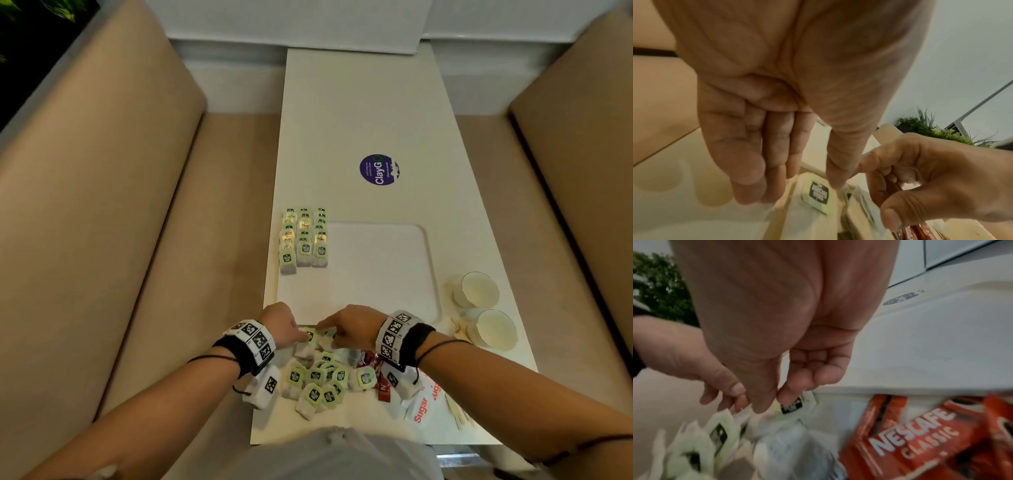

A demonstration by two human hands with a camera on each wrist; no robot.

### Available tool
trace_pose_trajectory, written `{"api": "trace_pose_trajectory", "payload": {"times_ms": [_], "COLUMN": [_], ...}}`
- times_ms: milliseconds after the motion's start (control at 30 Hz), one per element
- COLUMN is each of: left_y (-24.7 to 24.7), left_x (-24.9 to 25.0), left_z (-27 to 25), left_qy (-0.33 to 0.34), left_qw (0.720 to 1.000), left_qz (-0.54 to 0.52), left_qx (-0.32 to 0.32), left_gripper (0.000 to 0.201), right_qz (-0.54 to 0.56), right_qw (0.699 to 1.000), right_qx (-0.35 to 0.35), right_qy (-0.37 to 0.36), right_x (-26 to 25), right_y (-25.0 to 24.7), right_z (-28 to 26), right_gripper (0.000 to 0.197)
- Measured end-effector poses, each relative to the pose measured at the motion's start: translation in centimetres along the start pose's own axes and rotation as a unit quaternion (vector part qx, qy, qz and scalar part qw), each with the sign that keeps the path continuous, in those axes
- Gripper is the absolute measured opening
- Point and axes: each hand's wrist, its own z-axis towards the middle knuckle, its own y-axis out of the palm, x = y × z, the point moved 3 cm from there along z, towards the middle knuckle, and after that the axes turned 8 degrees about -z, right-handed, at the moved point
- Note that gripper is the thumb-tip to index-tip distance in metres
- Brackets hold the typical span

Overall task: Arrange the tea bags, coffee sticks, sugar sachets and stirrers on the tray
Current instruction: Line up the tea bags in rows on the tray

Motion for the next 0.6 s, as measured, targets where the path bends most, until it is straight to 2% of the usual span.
{"api": "trace_pose_trajectory", "payload": {"times_ms": [100, 200, 467, 600], "left_y": [0.5, 0.9, 2.5, 2.1], "left_x": [0.6, 1.3, 2.1, 2.6], "left_z": [-0.2, -0.5, -1.0, -1.4], "left_qy": [-0.029, -0.04, -0.029, 0.005], "left_qw": [0.999, 0.997, 0.993, 0.996], "left_qz": [0.029, 0.062, 0.116, 0.086], "left_qx": [0.017, 0.018, -0.002, -0.004], "left_gripper": [0.044, 0.046, 0.035, 0.041], "right_qz": [-0.041, -0.049, -0.041, -0.026], "right_qw": [0.999, 0.998, 0.996, 0.994], "right_qx": [0.002, 0.015, 0.066, 0.101], "right_qy": [0.005, 0.021, 0.047, 0.032], "right_x": [0.0, 0.2, 1.5, 2.0], "right_y": [0.6, 1.3, 2.6, 1.7], "right_z": [-0.3, -0.6, -2.2, -3.3], "right_gripper": [0.052, 0.045, 0.034, 0.027]}}
